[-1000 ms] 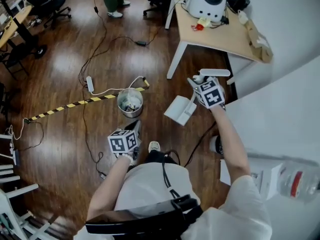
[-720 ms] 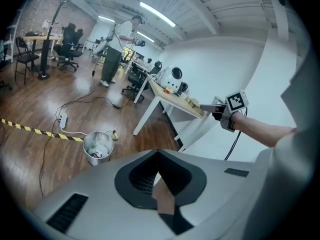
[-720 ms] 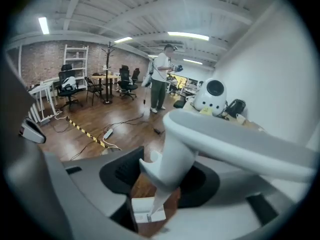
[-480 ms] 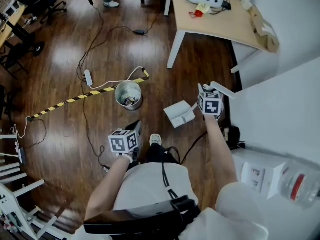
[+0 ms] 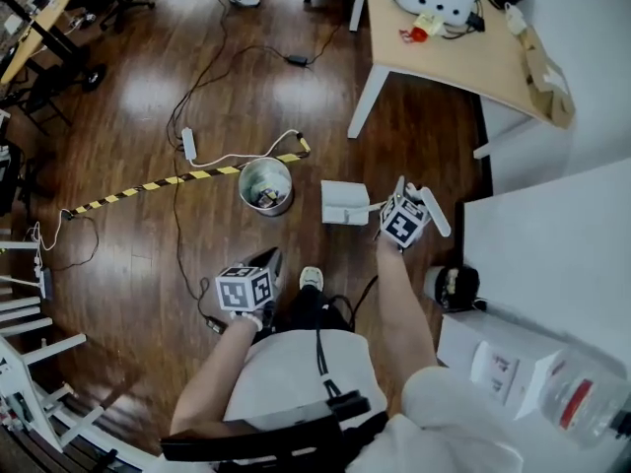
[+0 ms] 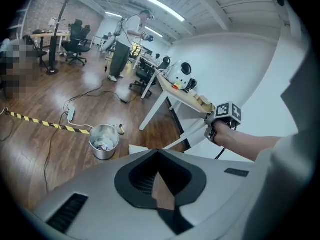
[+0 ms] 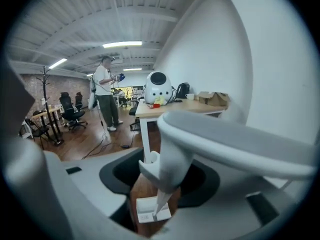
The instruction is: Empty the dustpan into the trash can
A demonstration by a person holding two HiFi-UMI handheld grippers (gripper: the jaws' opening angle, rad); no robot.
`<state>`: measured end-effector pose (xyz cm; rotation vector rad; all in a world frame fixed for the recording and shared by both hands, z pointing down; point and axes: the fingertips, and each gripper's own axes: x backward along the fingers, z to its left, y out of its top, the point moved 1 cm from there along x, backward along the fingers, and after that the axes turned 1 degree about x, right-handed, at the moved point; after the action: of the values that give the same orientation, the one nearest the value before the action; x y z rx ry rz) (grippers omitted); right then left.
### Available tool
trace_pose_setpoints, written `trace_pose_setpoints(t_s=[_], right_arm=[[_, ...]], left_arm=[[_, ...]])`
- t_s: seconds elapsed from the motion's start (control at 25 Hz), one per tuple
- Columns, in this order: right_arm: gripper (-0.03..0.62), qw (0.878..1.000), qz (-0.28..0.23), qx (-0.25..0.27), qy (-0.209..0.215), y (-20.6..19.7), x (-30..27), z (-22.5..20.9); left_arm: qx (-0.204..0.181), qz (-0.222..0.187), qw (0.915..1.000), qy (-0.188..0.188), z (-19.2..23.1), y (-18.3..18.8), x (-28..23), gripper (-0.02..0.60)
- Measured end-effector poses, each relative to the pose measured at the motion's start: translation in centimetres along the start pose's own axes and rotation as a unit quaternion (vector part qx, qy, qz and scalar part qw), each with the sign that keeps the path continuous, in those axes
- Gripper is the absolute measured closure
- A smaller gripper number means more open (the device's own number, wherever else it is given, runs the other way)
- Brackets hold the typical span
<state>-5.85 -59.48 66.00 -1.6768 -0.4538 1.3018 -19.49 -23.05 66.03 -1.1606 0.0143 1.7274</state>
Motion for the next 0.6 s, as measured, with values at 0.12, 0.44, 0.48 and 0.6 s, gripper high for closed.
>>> trace_pose_setpoints(t_s=[0.12, 0.44, 0.48, 0.6], right_arm=[[0.376, 1.0, 0.0, -0.015, -0.007, -0.8, -1.6, 1.6], [0.364, 0.998, 0.046, -0.041, -0.009, -4.6, -3.0, 7.7], [0.364, 0.998, 0.047, -0.043, -0.008, -5.0, -2.6, 8.4], [0.353, 0.995, 0.052, -0.079, -0.008, -6.2, -1.3, 9.3]], left_arm=[[0.014, -0.006, 0.9998, 0.015, 1.1, 0.0, 1.0, 0.586], [0.053, -0.023, 0.9972, 0.048, 4.1, -0.9, 3.3, 0.586], [0.057, -0.024, 0.9969, 0.049, 4.4, -1.0, 3.5, 0.586], [0.061, -0.026, 0.9966, 0.049, 4.9, -1.3, 3.9, 0.586]])
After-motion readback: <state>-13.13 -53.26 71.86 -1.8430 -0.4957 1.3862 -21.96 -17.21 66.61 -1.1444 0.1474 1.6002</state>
